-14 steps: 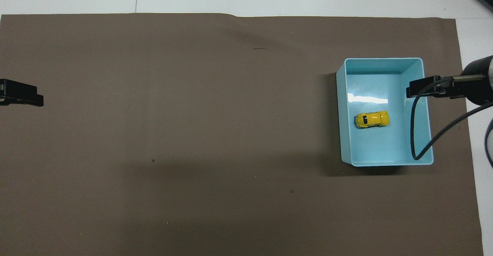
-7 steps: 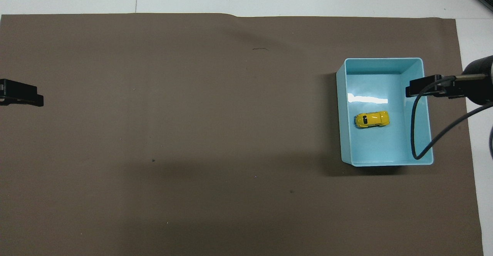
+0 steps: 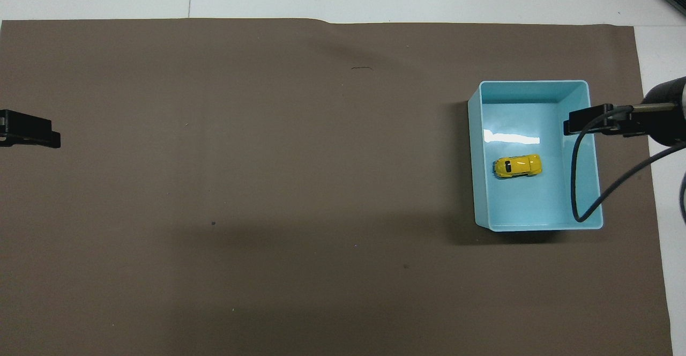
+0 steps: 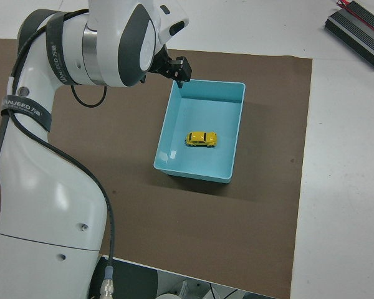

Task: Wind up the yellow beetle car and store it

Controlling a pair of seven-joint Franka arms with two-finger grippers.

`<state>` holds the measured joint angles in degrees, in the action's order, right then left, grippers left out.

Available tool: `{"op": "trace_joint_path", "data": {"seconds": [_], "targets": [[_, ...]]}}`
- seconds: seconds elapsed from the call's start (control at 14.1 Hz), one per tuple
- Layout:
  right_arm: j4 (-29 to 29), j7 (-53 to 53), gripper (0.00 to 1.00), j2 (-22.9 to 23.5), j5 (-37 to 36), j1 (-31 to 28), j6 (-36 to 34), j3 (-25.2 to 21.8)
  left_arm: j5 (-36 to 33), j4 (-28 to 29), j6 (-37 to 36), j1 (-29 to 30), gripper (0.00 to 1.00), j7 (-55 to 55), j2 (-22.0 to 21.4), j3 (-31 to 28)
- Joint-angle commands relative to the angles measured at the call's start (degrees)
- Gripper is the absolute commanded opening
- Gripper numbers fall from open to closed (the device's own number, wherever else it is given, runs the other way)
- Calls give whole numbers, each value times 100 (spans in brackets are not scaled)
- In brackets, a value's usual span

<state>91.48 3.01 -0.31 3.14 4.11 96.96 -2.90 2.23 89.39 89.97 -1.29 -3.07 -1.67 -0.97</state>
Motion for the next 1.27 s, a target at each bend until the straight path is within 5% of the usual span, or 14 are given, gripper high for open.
{"op": "trace_joint_path", "data": {"seconds": [0.0,1.2], "targets": [[-25,77,100,-30,73,-6,-98,-17,15,9,-102,15,100,17,-79,-8],[-25,59,100,-48,-234,-42,-283,-9,15,9,-102,15,100,17,-70,-8]]}}
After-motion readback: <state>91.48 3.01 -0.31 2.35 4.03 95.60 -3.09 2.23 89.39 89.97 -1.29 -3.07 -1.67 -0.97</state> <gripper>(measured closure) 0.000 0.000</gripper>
